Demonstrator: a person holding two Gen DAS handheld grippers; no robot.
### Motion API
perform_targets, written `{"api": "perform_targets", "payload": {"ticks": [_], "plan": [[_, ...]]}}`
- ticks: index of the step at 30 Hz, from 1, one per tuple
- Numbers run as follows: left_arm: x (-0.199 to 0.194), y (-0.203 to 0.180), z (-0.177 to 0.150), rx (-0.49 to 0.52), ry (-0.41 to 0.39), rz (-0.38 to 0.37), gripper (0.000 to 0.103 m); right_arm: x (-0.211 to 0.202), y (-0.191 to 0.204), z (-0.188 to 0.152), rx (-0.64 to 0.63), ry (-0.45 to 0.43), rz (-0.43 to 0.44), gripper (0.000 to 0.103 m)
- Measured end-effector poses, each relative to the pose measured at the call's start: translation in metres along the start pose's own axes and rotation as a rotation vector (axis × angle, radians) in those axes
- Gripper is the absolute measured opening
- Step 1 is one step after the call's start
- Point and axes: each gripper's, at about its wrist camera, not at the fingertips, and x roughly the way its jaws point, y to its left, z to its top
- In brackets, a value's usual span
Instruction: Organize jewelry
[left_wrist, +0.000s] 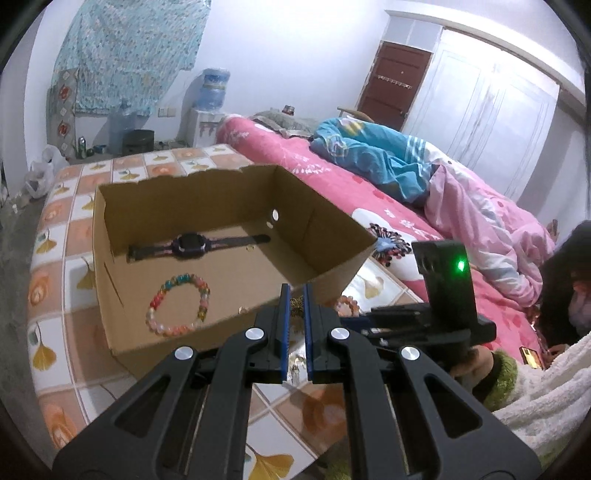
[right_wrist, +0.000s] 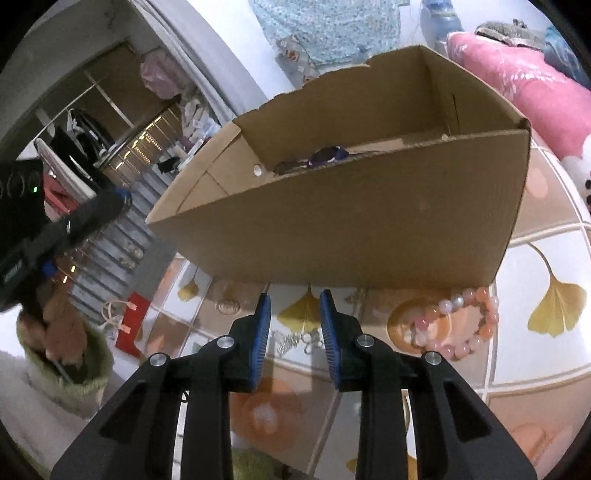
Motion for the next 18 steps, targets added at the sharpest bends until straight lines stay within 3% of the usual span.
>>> {"api": "perform_targets", "payload": {"ticks": [18], "plan": [[0.017, -0.004, -0.025, -0.032, 0.076, 0.061, 0.006, -0.008, -0.009, 0.009, 0.079, -0.067, 0.065, 0.028]]}}
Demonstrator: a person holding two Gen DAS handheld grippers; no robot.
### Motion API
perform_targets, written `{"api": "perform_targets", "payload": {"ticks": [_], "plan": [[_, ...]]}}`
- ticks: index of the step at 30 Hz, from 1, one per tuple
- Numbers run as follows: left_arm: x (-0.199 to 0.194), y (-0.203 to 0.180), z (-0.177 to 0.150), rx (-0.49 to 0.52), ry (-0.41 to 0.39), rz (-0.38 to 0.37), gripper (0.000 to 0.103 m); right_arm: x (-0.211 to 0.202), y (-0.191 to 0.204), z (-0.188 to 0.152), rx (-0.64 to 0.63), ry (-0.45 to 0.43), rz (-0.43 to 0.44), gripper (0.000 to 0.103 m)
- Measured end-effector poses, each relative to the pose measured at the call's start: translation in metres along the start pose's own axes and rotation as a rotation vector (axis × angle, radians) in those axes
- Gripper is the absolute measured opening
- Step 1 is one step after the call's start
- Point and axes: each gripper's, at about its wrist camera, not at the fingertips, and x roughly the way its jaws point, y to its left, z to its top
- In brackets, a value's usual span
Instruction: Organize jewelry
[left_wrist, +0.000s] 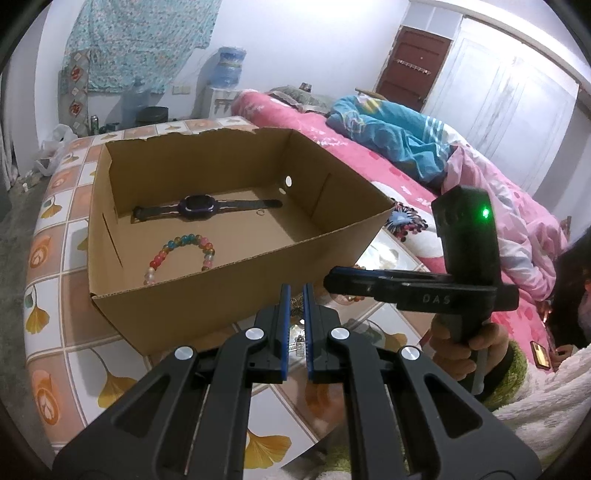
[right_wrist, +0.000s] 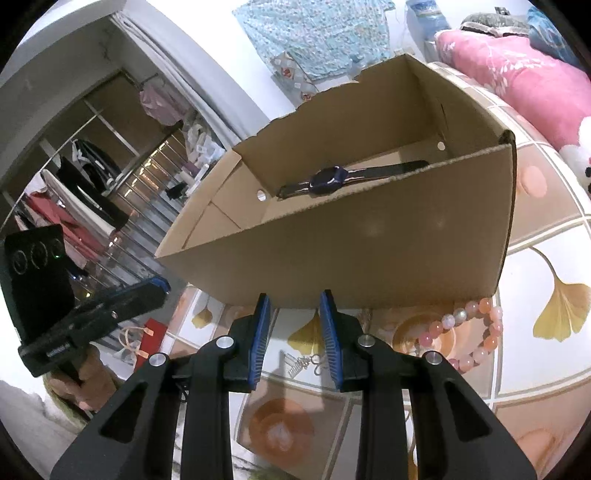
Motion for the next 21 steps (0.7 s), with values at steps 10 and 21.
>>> {"api": "perform_targets", "payload": {"ticks": [10, 21], "plan": [[0.009, 0.012, 0.001, -0.019, 0.015, 0.037, 0.006, 0.011, -0.001, 0.01, 0.01, 0.01, 0.04, 0.028], [0.014, 0.014, -0.003, -0.036, 0.013, 0.058, 0.006, 0.023, 0.0, 0.02, 0.024, -0.009, 0.066, 0.028]]}}
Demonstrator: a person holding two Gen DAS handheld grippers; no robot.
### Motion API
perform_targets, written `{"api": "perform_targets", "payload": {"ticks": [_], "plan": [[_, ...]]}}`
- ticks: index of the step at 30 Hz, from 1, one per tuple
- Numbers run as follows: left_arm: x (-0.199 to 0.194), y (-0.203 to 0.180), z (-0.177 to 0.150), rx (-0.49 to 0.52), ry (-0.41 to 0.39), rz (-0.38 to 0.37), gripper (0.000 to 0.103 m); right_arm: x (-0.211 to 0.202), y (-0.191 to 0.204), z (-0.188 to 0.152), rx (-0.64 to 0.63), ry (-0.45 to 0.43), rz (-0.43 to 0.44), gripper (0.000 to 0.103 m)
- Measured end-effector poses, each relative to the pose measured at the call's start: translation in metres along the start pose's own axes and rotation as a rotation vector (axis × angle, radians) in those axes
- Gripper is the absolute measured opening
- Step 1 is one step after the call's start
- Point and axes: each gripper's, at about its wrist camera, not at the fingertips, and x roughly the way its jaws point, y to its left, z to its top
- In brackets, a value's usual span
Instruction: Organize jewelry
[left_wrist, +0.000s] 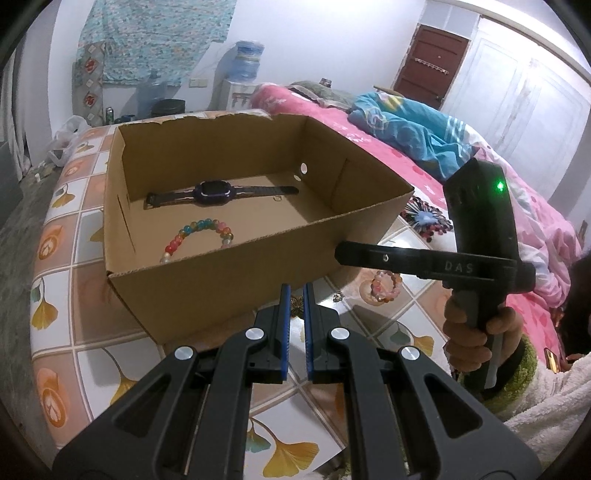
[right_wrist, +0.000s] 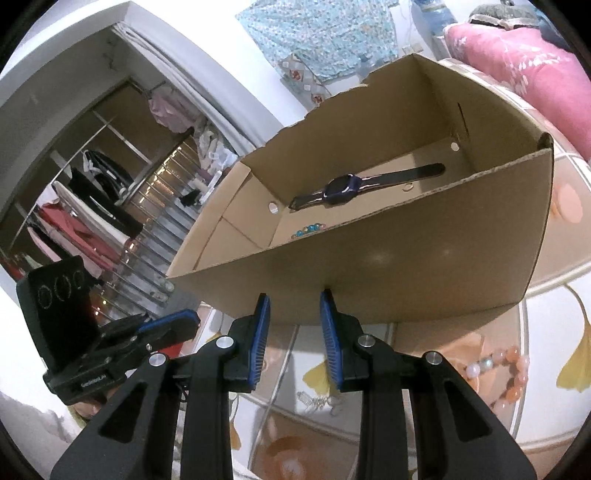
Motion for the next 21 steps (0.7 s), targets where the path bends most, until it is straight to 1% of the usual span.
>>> {"api": "perform_targets", "payload": {"ticks": [2, 4, 5, 6, 7, 11, 15, 16, 19, 21], "plan": [[0.0, -0.001, -0.002, -0.004, -0.002, 0.004, 0.006, -0.003, -0.001, -0.001, -0.004, -0.008, -0.006, 0.028], [0.001, -0.002, -0.004, -0.012, -0.003, 0.005, 0.006, -0.012, -0.005, -0.004, -0.015, -0.02, -0.042, 0.029], [0.001, -0.002, -0.006, -0.014, -0.005, 0.006, 0.006, -0.018, -0.006, -0.009, -0.021, -0.024, -0.057, 0.035], [0.001, -0.001, -0.006, -0.014, -0.006, 0.008, 0.006, -0.025, -0.01, -0.013, -0.027, -0.028, -0.078, 0.038], [0.002, -0.001, -0.007, -0.012, -0.007, 0.011, 0.006, -0.032, -0.014, -0.019, -0.034, -0.03, -0.109, 0.038], [0.005, -0.002, -0.011, -0.003, -0.012, 0.016, 0.006, -0.042, -0.022, -0.037, -0.055, 0.004, -0.171, 0.038], [0.009, 0.002, -0.015, -0.006, -0.014, 0.005, 0.006, -0.031, -0.014, -0.049, -0.127, 0.071, -0.232, 0.038], [0.01, 0.003, -0.016, -0.008, -0.013, 0.001, 0.006, -0.025, -0.01, -0.051, -0.157, 0.088, -0.258, 0.038], [0.014, 0.005, -0.019, -0.014, -0.006, -0.014, 0.006, -0.011, -0.002, -0.054, -0.222, 0.111, -0.308, 0.038], [0.016, 0.006, -0.021, -0.012, -0.002, -0.018, 0.006, -0.001, 0.003, -0.048, -0.249, 0.115, -0.343, 0.038]]}}
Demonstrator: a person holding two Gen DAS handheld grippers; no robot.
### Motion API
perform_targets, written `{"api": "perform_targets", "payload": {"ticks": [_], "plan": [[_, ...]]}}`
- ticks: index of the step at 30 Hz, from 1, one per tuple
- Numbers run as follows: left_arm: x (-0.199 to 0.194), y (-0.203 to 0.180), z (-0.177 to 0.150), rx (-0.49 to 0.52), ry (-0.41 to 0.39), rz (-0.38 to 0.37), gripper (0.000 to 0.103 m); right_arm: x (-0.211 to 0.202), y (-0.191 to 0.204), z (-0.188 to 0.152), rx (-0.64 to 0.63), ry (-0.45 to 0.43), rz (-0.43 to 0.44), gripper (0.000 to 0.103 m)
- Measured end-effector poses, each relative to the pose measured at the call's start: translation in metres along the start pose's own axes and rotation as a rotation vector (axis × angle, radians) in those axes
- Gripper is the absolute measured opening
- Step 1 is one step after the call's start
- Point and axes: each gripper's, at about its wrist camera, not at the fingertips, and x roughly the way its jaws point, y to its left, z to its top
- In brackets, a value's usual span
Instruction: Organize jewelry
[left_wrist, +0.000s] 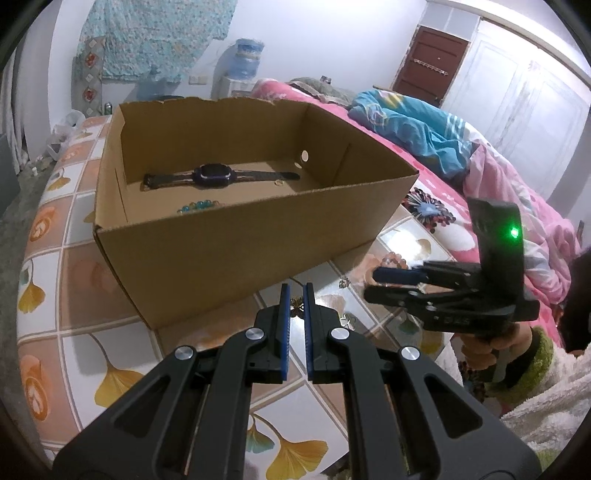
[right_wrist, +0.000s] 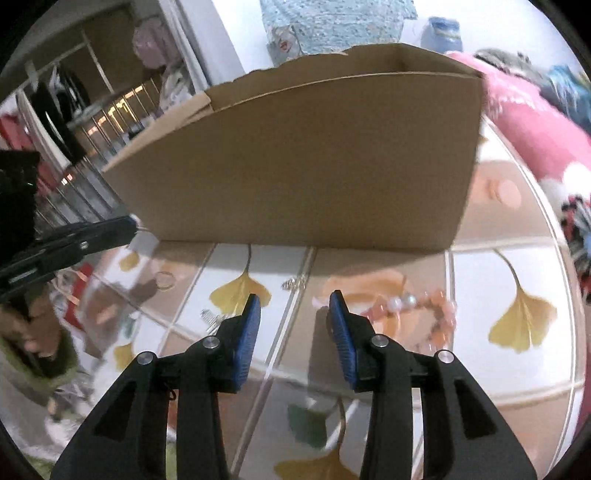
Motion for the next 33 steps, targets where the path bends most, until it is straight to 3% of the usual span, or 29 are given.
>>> {"api": "perform_targets", "payload": {"ticks": [7, 14, 21, 33], "plan": [[0.005, 0.005, -0.005, -0.002, 0.001, -0.017, 0.006, 0.023, 0.017, 0.015, -0.106, 0.006, -0.12, 0.028], [0.007, 0.01, -0.006, -0.009, 0.0, -0.029, 0.006, 0.025, 0.032, 0.013, -0.201, 0.038, -0.158, 0.005], [0.0, 0.012, -0.005, -0.014, -0.026, -0.029, 0.006, 0.009, 0.007, 0.015, -0.024, 0.034, -0.031, 0.002], [-0.035, 0.001, 0.009, 0.016, -0.112, -0.054, 0.006, -0.075, -0.005, 0.036, 0.101, -0.156, 0.14, 0.002]]}}
